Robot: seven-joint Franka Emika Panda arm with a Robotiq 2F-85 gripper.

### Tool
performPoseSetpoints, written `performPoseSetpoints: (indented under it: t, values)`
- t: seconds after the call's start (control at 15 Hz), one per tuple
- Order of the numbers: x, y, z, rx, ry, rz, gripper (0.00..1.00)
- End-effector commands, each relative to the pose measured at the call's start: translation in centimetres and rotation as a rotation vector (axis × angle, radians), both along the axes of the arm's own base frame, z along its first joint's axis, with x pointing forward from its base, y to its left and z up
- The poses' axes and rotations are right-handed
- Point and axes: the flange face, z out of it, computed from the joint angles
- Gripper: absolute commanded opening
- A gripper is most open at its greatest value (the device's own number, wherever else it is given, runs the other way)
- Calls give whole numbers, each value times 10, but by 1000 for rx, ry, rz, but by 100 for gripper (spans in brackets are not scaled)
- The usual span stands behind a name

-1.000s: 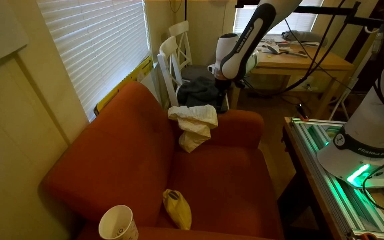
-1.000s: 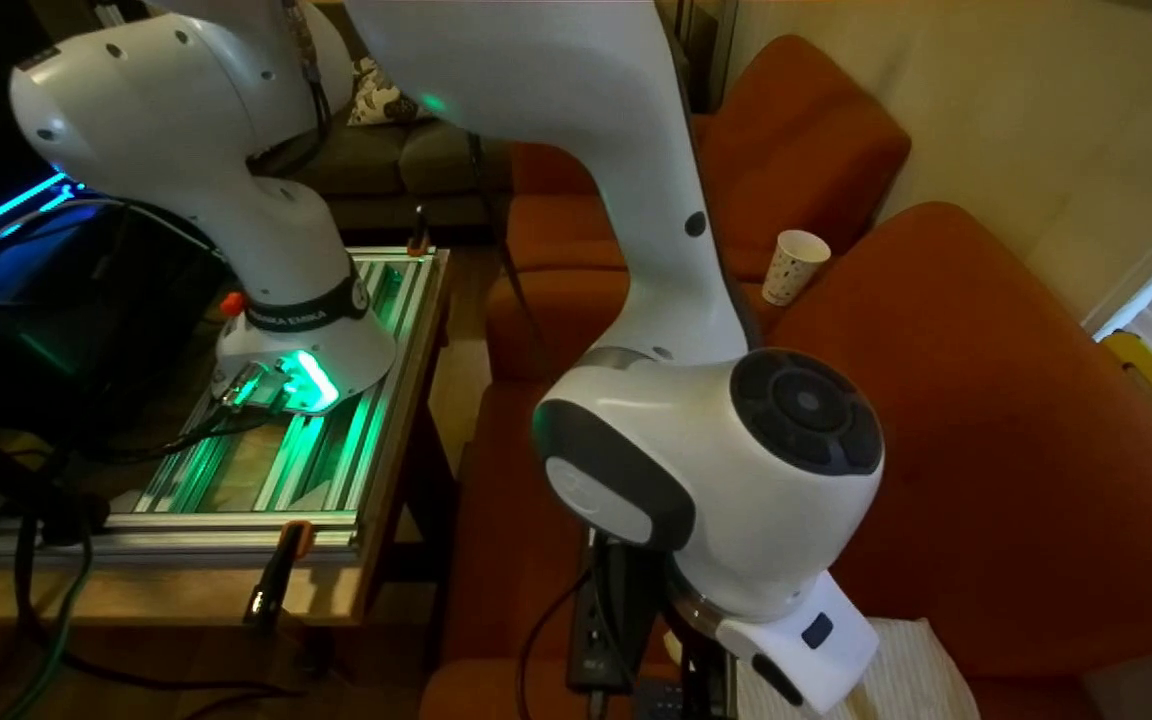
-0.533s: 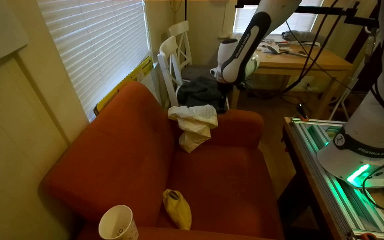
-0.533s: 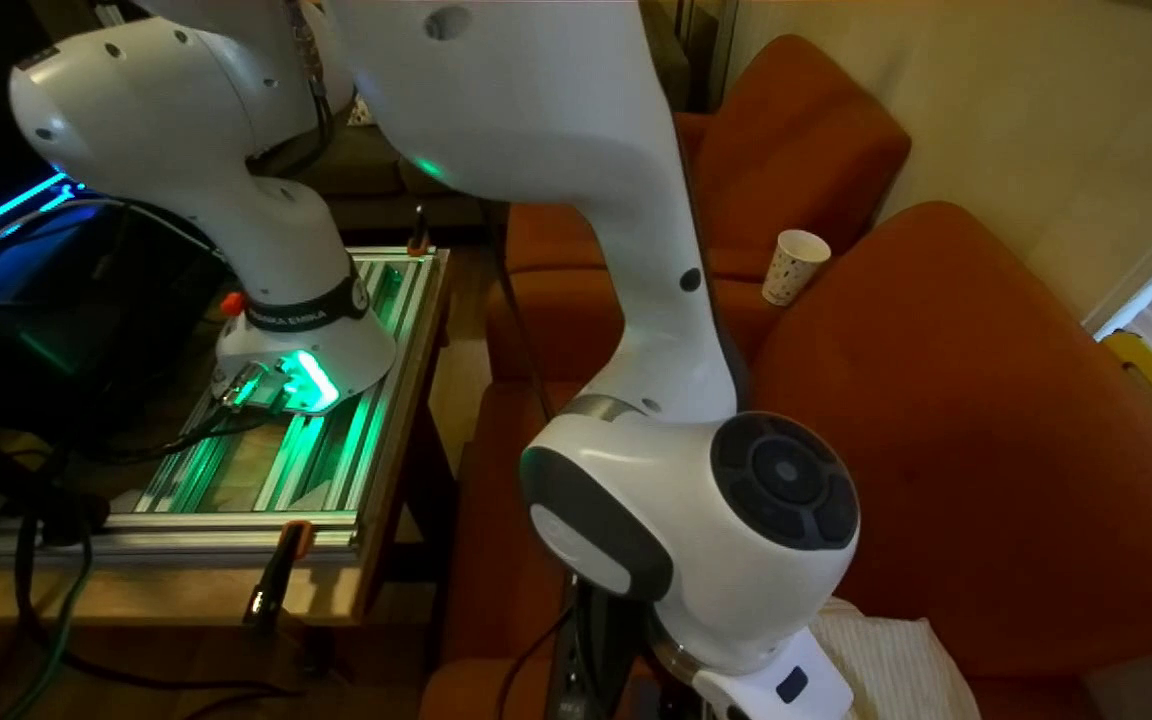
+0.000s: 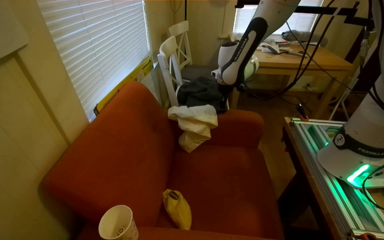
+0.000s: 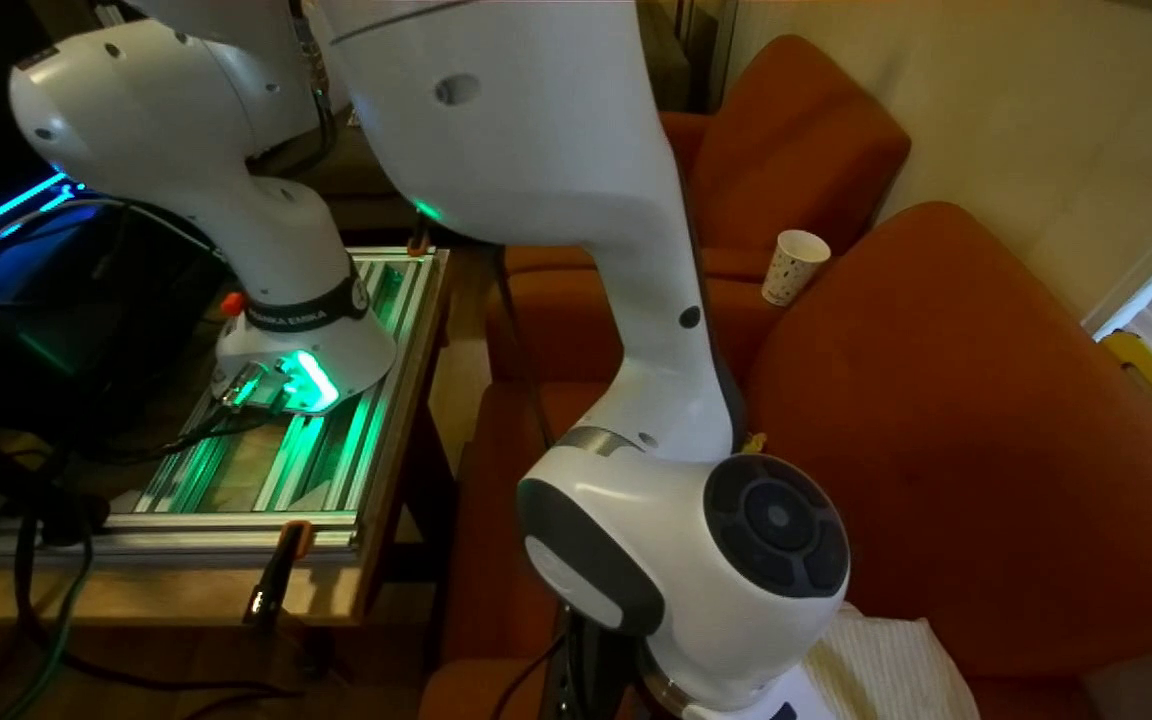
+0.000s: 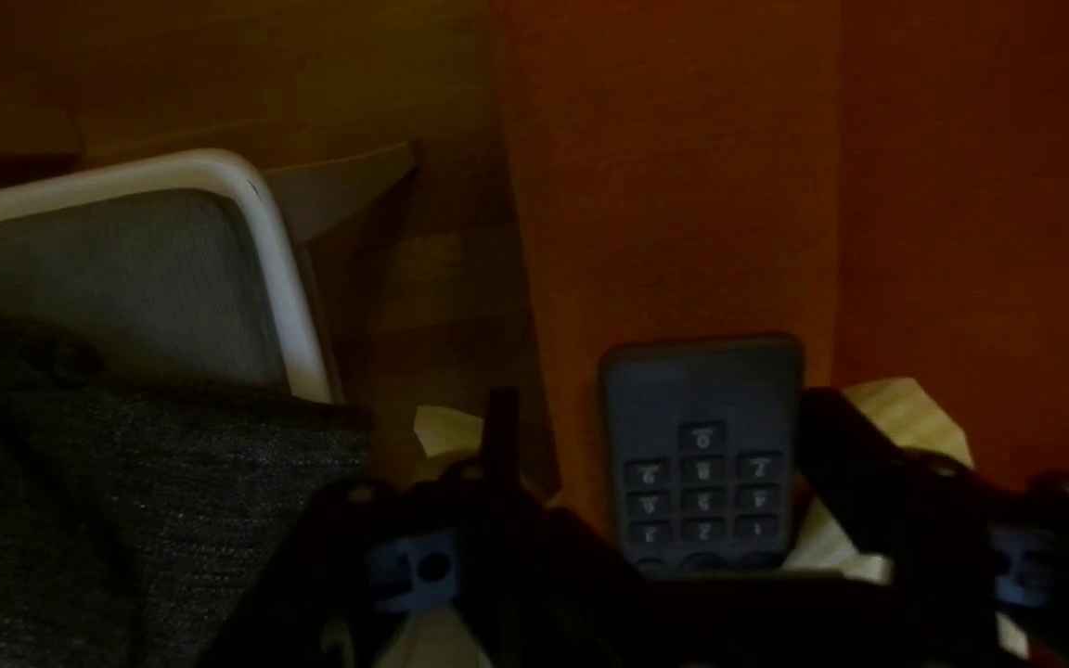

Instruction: Put the yellow towel on the right armrest then put the remote control on the seat.

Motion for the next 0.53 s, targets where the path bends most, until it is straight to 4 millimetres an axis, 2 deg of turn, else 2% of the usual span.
performPoseSetpoints:
  t: [0.0, 0.13, 0.2, 0.47]
  values:
    - [4, -8, -7, 5, -29, -8, 45]
    - [5, -8, -8, 16, -32, -8, 31]
    - [5, -7, -7, 22, -30, -4, 27]
    - [0, -11, -1, 47, -20, 26, 26]
